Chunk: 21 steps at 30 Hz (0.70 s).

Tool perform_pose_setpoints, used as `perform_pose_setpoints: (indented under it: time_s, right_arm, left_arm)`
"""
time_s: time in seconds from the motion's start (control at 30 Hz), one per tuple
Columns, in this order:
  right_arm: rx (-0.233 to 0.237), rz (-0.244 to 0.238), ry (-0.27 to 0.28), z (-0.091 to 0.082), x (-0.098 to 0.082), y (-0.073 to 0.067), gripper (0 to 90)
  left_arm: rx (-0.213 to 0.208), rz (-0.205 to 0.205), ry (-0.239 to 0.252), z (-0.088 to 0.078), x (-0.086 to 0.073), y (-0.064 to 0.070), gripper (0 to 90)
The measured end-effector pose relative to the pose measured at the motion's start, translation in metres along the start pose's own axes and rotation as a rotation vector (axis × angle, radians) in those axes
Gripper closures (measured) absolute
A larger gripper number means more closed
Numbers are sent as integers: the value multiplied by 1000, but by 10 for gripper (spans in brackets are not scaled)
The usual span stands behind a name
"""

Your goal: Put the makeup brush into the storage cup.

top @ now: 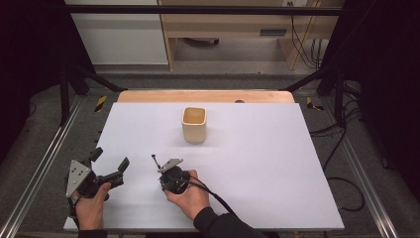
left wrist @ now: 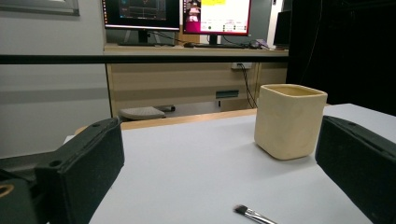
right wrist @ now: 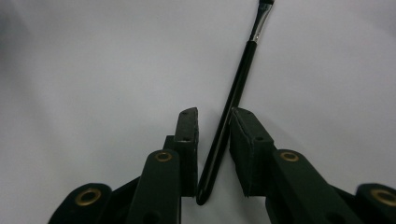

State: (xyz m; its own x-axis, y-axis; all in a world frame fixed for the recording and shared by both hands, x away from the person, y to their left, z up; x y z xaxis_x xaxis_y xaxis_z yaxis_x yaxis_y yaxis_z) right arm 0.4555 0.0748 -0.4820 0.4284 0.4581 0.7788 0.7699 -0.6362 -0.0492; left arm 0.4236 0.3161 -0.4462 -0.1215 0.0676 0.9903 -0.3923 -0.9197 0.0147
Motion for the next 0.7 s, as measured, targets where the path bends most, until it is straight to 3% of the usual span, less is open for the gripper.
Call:
perform_pose_setpoints:
  time_s: [0.47,0.7]
  right_arm:
    - [-6,14,8,-1,-1,4,837]
    - [-10,0,11,-1,-2,5,840]
  left_arm:
    - [-2,5,-1,0,0,0,11]
    - [-3,4,1,0,1,1,11]
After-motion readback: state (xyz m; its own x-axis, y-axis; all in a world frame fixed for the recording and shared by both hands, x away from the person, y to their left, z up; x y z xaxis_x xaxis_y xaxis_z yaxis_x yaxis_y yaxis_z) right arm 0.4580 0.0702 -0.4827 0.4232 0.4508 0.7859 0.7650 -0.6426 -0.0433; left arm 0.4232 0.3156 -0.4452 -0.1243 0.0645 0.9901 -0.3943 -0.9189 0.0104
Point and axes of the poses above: each handheld gripper's, and its own axes: z roughly forward along the jaws, x roughly out of its top, y roughly to its right, the point moved 1 cm from there along z, roughly forward along the jaws, and after that the axes turned 8 degrees about y, right-handed, at the moved point
